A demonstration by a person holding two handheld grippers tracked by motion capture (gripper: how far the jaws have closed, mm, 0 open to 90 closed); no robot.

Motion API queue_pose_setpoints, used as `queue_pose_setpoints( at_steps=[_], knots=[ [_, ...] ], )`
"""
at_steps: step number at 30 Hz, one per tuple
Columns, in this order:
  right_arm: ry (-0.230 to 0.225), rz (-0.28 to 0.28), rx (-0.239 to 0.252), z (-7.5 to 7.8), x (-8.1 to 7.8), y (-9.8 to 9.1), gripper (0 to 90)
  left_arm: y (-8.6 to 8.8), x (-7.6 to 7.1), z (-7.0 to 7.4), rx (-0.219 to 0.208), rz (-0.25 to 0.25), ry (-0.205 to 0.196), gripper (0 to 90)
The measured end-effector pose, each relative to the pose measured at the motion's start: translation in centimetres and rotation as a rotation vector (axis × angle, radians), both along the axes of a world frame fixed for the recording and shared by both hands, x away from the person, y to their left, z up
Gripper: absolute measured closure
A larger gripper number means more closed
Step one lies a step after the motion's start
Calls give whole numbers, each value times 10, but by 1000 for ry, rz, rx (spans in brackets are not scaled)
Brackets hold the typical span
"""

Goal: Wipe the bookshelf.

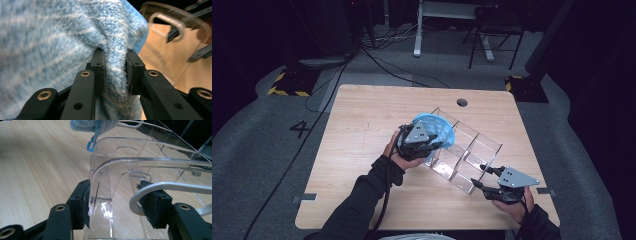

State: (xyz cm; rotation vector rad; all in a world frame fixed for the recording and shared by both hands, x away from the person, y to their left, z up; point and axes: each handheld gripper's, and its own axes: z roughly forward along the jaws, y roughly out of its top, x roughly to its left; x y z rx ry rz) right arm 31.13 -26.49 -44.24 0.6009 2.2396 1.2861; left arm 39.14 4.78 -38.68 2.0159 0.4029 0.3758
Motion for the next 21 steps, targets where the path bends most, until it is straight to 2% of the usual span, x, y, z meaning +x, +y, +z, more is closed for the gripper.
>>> queue_pose_setpoints(
  at_steps=[3, 5, 8, 10, 12, 14, 17, 20, 21],
  knots=[
    [-1, 1, 1, 0, 0, 0, 443, -17, -11, 2, 10, -11, -22, 730],
    [-2, 0, 0, 0, 0, 0, 443, -24, -18, 5, -10, -31, -2, 733],
    [-2, 0, 0, 0, 0, 0, 443, -34, -25, 6, 25, 10, -15, 734],
    [-2, 0, 0, 0, 0, 0, 443, -35, -22, -2, 23, 45, -11, 736],
    [-2, 0, 0, 0, 0, 0, 442, -36, -16, -18, -3, 51, 36, 738],
    [-3, 1, 0, 0, 0, -1, 442, -39, -16, -22, 9, 49, 39, 740],
    [-4, 2, 0, 0, 0, -1, 442, -47, -21, -27, 51, 59, -4, 743],
    [-6, 1, -2, 0, -1, -1, 440, -45, -21, -29, 53, 56, 7, 748],
    [-6, 0, -3, 0, -1, -1, 440, -45, -22, -31, 70, 62, 6, 754]
  ],
)
